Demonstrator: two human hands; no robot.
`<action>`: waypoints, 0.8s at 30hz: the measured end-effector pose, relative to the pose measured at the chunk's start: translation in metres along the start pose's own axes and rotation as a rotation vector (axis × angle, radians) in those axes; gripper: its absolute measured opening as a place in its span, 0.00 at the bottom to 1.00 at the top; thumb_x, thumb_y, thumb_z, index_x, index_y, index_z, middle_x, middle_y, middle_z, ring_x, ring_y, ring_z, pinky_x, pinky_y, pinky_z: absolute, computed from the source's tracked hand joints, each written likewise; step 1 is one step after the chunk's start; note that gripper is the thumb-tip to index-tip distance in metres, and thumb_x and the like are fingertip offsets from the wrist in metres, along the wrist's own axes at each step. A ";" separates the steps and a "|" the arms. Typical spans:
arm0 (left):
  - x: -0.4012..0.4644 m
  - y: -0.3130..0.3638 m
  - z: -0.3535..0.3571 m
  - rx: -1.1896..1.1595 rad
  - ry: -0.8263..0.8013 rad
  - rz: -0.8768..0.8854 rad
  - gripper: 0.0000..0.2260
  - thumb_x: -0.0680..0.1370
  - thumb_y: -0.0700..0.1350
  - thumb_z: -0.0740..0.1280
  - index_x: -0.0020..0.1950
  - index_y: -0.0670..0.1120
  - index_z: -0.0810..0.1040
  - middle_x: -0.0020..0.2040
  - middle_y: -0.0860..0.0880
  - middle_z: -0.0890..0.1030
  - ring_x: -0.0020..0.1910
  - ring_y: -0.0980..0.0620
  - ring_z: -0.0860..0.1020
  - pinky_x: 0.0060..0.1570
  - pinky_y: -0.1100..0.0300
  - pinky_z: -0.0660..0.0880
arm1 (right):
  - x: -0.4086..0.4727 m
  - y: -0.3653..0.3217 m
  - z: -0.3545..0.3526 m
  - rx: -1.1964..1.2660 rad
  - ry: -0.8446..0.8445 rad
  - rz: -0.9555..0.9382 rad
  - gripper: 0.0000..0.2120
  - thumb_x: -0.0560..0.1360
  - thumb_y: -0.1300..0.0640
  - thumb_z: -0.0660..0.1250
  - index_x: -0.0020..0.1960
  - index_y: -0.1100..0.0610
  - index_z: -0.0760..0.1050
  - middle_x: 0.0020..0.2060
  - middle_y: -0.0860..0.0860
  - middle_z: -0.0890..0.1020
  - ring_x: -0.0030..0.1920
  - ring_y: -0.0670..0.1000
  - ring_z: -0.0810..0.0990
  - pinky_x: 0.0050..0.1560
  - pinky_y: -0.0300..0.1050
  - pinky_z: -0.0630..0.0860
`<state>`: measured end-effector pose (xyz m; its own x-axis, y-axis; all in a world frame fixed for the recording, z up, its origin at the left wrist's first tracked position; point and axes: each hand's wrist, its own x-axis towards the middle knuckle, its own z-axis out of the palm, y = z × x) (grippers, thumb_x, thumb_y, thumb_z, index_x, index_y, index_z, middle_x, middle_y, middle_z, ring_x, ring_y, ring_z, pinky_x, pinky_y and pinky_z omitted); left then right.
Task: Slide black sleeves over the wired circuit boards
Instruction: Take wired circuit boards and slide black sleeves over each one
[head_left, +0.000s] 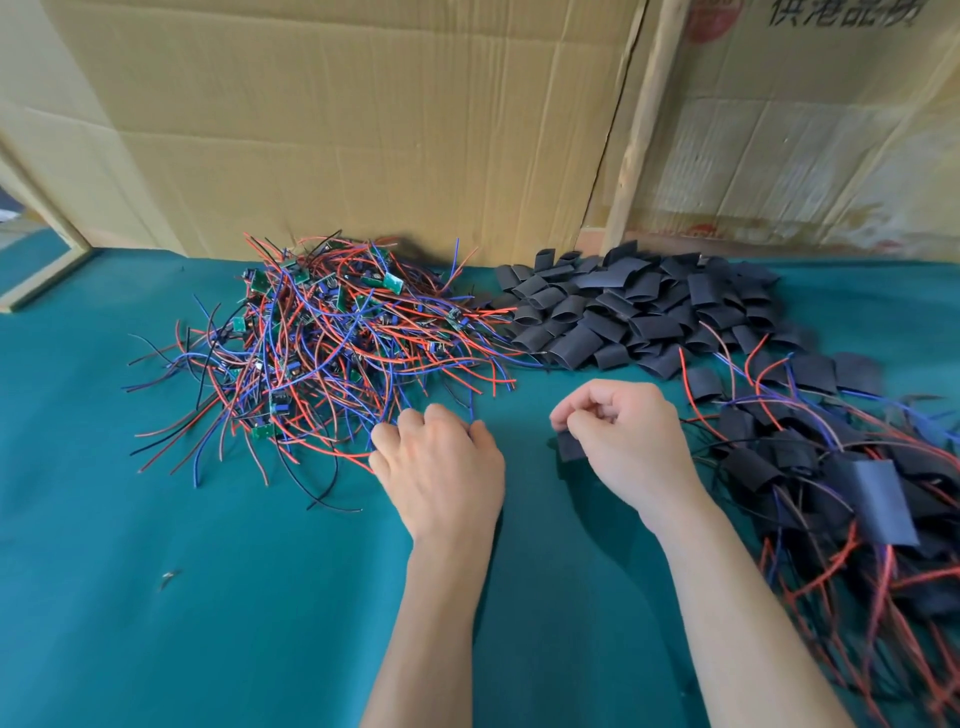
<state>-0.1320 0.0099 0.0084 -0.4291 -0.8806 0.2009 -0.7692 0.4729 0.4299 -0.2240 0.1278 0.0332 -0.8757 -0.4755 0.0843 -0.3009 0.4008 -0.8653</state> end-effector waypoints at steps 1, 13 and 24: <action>0.000 0.000 -0.001 0.008 -0.008 -0.004 0.14 0.80 0.55 0.63 0.54 0.46 0.81 0.55 0.45 0.79 0.60 0.40 0.69 0.59 0.48 0.65 | 0.000 0.000 0.000 -0.006 -0.003 -0.002 0.14 0.72 0.64 0.65 0.36 0.48 0.83 0.31 0.42 0.84 0.28 0.41 0.74 0.27 0.29 0.64; -0.030 0.034 -0.017 -0.856 -0.235 0.333 0.08 0.66 0.50 0.70 0.31 0.49 0.75 0.29 0.58 0.71 0.31 0.58 0.69 0.35 0.66 0.64 | 0.005 0.000 -0.006 0.327 -0.046 0.218 0.14 0.67 0.53 0.61 0.41 0.57 0.84 0.30 0.50 0.82 0.31 0.52 0.73 0.30 0.42 0.65; -0.016 0.015 -0.019 -0.691 -0.267 0.392 0.10 0.74 0.54 0.70 0.38 0.49 0.80 0.35 0.58 0.77 0.39 0.56 0.73 0.41 0.64 0.67 | 0.004 0.000 -0.023 0.452 -0.080 0.167 0.11 0.79 0.54 0.67 0.43 0.54 0.86 0.26 0.53 0.78 0.27 0.49 0.72 0.27 0.39 0.65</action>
<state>-0.1277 0.0304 0.0280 -0.7697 -0.5786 0.2697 -0.1155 0.5418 0.8326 -0.2359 0.1444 0.0448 -0.8610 -0.4992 -0.0971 0.0510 0.1052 -0.9931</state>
